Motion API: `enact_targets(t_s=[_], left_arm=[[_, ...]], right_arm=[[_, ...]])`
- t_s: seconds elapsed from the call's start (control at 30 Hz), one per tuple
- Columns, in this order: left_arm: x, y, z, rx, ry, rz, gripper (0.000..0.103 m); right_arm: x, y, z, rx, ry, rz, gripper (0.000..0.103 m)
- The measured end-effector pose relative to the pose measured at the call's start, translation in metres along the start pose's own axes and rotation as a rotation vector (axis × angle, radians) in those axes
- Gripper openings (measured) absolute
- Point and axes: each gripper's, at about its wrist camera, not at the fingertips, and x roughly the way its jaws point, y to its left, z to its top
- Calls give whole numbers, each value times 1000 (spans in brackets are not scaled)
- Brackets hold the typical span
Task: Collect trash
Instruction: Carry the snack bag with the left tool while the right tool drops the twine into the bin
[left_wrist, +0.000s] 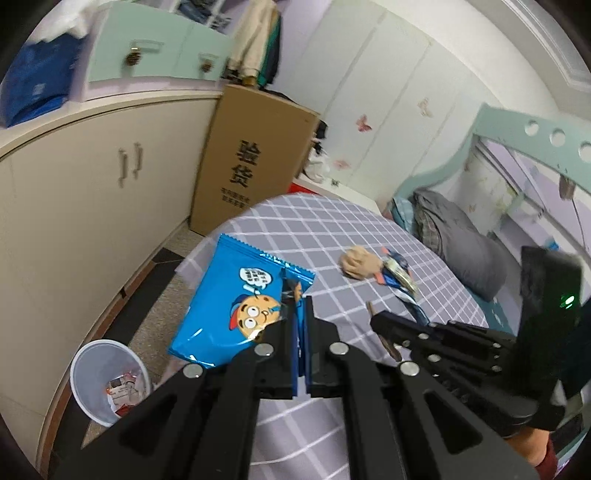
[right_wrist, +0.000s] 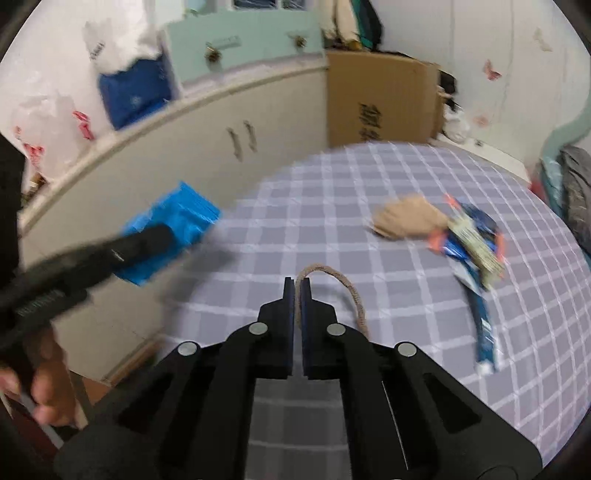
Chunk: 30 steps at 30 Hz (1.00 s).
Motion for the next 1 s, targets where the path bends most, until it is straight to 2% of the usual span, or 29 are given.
enact_targets(t_s=[0.13,0.37,0.43,0.47,0.57,0.7,0.8,0.83,0.9,0.97,1.0], left_arm=[[-21,41,3,-59,-38,55,2],[-54,130,3,-181,-64,174,2],[-65,158,1,-208,-80,265,2],[-69,167,1,-219,-84,287,2],[-78,203,-4,-277,-98,315,2],[-76,244,-12,-321,-76,407,2],[-74,270,-21,-370,-68,413,2],[-73,272,-23,-380,-67,408,2],[-69,283,-28,-398,-46,407,2],[-64,287,-32,-402,-35,415,2],[-60,290,-33,-409,-28,411,2]], right_arm=[[12,39,20,-13,-26,121,3],[75,125,44,-64,20,307,3],[100,147,47,-66,52,351,3],[107,154,49,-70,61,367,3],[141,188,47,-68,100,406,3],[177,215,40,-86,139,404,4],[199,223,34,-92,158,382,5],[207,223,32,-81,182,395,6],[212,224,29,-77,180,386,16],[216,222,28,-70,176,385,52],[217,221,28,-67,166,393,53]])
